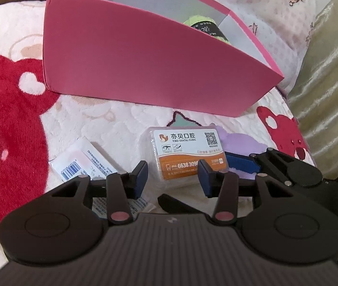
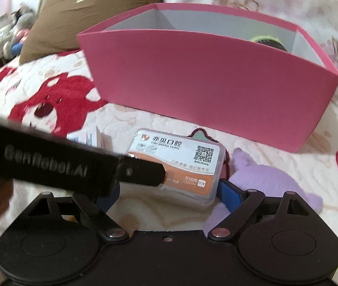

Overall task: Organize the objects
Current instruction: 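Lift the floss box with the left tool and carry it over the pink box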

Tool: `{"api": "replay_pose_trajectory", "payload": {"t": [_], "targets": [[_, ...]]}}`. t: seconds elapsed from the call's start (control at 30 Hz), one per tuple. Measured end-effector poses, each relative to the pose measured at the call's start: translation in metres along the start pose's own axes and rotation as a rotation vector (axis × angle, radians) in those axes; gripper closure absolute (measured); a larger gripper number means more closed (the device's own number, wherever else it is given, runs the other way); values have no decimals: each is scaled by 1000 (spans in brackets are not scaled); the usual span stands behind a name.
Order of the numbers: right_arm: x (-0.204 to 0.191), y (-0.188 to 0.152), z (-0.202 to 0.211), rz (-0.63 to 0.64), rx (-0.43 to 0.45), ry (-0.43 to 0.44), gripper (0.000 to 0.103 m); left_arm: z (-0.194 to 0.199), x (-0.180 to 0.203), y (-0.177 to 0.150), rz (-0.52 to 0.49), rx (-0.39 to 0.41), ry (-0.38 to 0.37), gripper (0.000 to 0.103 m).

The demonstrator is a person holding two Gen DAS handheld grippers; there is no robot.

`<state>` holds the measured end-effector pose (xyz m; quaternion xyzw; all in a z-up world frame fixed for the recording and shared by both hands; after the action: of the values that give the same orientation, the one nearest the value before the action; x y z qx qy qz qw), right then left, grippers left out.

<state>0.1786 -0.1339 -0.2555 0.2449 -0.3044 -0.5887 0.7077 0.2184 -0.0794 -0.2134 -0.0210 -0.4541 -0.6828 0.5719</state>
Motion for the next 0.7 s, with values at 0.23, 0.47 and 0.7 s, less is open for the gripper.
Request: {"api": "replay_pose_trajectory", "payload": {"t": [0.23,0.47,0.7], "targets": [[3,3,5,-24,19,22,13,2,7,-2,-39,-11,24,59],[0,2,14,-13,46,22,13,8,12,-5,-33,-15,53,59],[-5,9,31,-8,61,8,13,28,22,-2,-31,8,52,59]]}}
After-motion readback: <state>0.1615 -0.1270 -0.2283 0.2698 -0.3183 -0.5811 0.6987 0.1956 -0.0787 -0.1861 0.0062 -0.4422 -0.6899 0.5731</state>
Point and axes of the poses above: each gripper's, at about its wrist camera, not at the fingertips, and z roughly against the way its jaws point, x to its right, y to its top, the point moved 9 cm from there along -z, roughly the way its jaws point, and after that the axes turned 9 degrees about -y, right-handed, at the moved point
